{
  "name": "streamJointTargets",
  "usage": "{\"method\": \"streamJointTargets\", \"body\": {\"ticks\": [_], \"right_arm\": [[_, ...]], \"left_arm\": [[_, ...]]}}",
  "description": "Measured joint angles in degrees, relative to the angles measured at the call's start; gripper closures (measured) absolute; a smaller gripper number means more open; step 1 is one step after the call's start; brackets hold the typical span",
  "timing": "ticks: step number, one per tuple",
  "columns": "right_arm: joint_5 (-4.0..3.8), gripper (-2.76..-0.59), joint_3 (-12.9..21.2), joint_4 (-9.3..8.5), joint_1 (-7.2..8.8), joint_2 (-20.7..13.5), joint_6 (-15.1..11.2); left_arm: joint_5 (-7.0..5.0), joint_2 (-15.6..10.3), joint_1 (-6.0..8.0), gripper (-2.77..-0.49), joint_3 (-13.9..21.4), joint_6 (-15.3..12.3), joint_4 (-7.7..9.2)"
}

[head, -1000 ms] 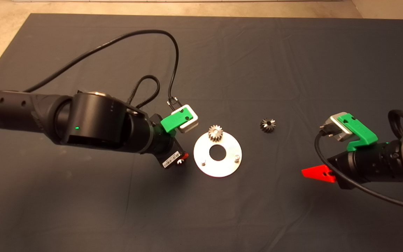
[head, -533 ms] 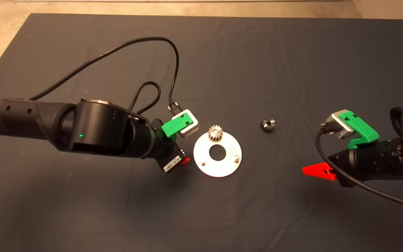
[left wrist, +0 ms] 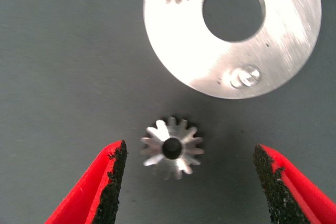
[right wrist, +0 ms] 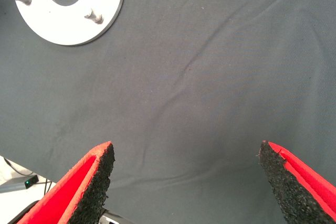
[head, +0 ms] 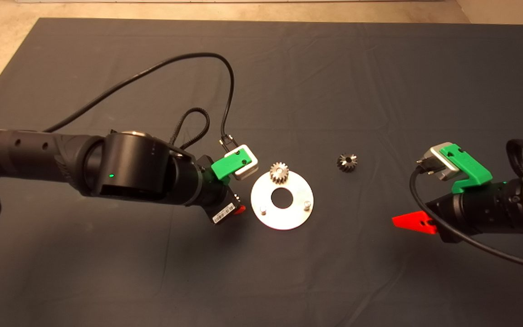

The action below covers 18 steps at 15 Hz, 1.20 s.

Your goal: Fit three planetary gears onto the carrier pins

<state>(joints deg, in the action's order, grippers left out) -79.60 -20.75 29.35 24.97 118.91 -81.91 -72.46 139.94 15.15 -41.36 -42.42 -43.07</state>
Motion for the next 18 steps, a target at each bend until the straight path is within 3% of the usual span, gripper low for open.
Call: {"method": "streamJointTargets", "body": {"ticks": [3, 4, 18], "right_arm": [[0.04, -2.05, 0.00, 0.00, 0.00, -0.04, -0.01], [0.00, -2.05, 0.00, 0.00, 0.00, -0.02, -0.01], [0.02, -2.05, 0.00, -0.23, 0.00, -0.03, -0.01]], "left_arm": [[-0.02, 1.51, -2.57, -1.64, -1.85, 1.21, 0.01], [0.02, 1.52, -2.76, -1.64, -1.91, 1.30, 0.07], [0.02, 1.49, -3.23, -1.64, -5.88, 4.77, -0.01]]}}
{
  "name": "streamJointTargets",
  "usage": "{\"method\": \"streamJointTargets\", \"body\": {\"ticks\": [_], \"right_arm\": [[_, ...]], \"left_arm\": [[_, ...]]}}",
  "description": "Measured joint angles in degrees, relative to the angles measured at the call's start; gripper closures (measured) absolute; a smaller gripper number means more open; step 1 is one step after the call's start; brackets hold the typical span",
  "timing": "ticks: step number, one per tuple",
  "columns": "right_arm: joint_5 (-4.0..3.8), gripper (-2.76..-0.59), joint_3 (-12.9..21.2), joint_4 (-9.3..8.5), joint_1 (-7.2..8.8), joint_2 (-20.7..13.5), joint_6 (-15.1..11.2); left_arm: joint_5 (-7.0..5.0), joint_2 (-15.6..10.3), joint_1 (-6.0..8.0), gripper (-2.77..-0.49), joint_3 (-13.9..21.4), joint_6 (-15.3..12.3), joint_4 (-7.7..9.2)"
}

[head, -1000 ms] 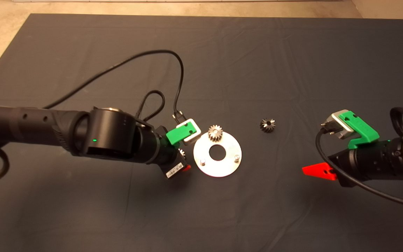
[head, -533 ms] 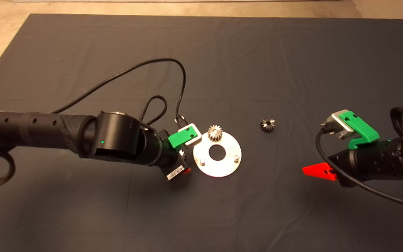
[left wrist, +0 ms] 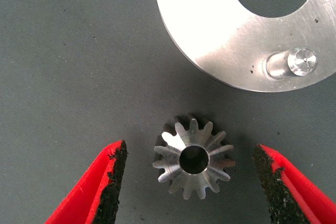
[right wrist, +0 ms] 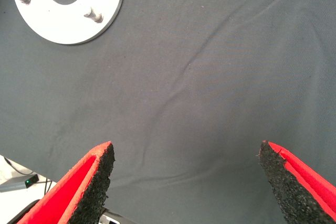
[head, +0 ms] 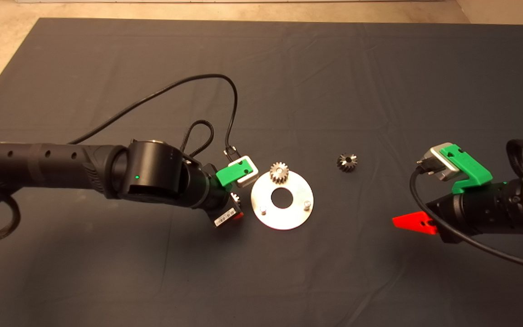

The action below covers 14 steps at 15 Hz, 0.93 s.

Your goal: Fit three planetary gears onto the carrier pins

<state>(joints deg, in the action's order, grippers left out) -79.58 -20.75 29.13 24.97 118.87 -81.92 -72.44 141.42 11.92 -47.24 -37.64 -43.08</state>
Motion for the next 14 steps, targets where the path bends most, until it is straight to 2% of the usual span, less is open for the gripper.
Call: {"method": "streamJointTargets", "body": {"ticks": [3, 5, 11, 14], "right_arm": [[-0.02, -2.05, 0.00, 0.00, 0.00, -0.01, 0.00], [-0.02, -2.05, 0.00, -0.01, 0.00, -0.01, 0.00], [-0.05, -2.05, 0.00, -0.01, 0.00, -0.01, 0.00], [-0.05, -2.05, 0.00, -0.01, 0.00, -0.03, 0.00]], "left_arm": [[0.02, 0.00, -0.21, -1.64, 0.00, 0.02, -0.02], [0.00, 0.01, -0.93, -1.64, 0.00, 0.02, 0.02], [0.00, -0.02, -1.02, -1.64, 0.00, 0.02, 0.00], [0.02, -0.02, -1.52, -1.64, 0.00, 0.02, 0.00]]}}
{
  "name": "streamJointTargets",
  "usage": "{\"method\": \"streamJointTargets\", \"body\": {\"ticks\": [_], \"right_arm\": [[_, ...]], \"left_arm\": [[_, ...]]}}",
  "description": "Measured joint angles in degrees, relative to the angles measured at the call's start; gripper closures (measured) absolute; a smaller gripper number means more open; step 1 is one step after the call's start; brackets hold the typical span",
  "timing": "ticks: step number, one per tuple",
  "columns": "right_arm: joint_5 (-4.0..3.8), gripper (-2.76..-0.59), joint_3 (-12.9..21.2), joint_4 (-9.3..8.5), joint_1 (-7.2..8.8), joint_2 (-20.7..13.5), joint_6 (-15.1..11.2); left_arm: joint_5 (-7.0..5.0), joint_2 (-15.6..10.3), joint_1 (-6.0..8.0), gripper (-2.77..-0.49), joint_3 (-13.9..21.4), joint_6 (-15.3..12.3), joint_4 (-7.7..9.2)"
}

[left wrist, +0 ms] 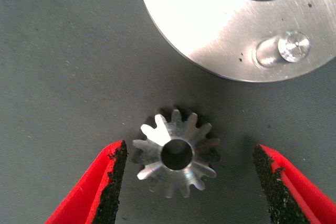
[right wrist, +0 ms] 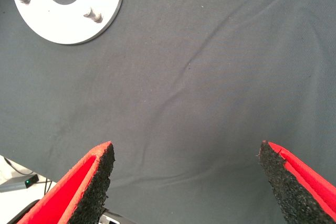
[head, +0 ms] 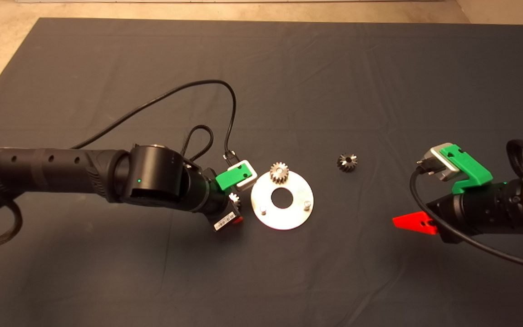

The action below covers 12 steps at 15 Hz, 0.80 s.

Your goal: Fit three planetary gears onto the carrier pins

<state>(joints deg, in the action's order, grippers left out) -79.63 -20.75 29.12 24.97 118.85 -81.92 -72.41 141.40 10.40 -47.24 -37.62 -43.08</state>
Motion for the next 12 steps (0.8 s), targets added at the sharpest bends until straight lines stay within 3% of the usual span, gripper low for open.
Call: {"method": "streamJointTargets", "body": {"ticks": [3, 10, 12], "right_arm": [[-0.02, -2.05, 0.00, 0.00, 0.00, -0.27, 0.00], [-0.02, -2.05, 0.00, -0.02, 0.00, -0.32, 0.00], [-0.02, -2.05, 0.00, -0.02, 0.00, -0.32, 0.00]], "left_arm": [[0.04, -0.22, -0.71, -1.64, -0.02, 0.06, -0.02], [0.04, -0.24, -0.71, -1.56, -0.09, 1.10, -0.07], [0.63, -0.24, -0.71, -1.54, -0.41, 1.21, -0.05]]}}
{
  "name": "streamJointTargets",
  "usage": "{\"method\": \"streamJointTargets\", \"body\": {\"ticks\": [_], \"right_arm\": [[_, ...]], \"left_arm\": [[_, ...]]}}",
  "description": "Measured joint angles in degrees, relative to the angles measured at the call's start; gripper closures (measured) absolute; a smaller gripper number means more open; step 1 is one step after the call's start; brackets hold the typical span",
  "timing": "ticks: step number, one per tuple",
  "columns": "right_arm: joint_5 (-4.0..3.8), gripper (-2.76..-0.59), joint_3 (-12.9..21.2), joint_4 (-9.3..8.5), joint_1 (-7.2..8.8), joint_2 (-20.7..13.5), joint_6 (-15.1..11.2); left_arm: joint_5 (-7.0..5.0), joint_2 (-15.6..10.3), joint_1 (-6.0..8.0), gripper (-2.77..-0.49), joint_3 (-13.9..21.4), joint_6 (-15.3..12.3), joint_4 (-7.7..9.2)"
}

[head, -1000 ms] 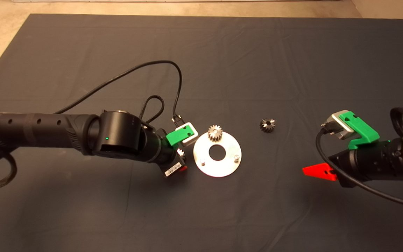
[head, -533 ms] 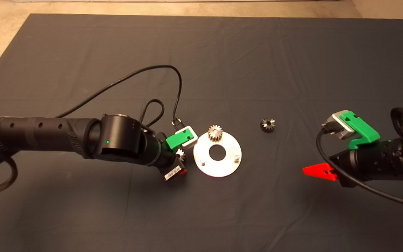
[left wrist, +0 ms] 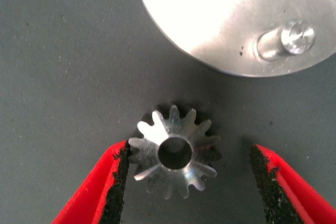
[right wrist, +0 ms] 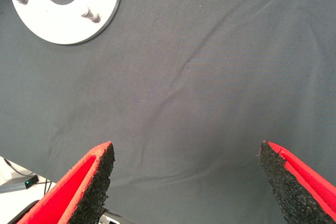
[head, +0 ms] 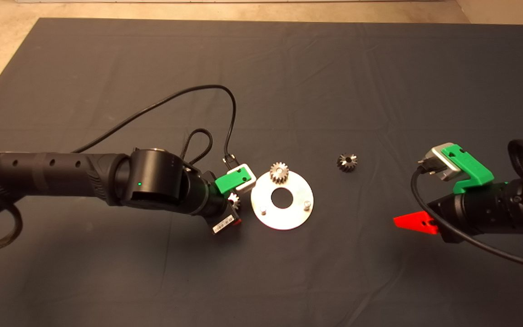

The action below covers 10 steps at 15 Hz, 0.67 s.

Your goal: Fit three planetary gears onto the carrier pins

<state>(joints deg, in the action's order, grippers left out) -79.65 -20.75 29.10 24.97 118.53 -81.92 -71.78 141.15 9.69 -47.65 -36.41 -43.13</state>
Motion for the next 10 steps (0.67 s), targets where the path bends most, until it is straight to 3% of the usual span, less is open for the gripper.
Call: {"method": "streamJointTargets", "body": {"ticks": [10], "right_arm": [[0.00, -2.05, 0.00, 0.00, 0.00, 0.00, 0.00]], "left_arm": [[0.49, -0.02, 0.00, -1.21, -0.02, 0.09, -0.44]]}}
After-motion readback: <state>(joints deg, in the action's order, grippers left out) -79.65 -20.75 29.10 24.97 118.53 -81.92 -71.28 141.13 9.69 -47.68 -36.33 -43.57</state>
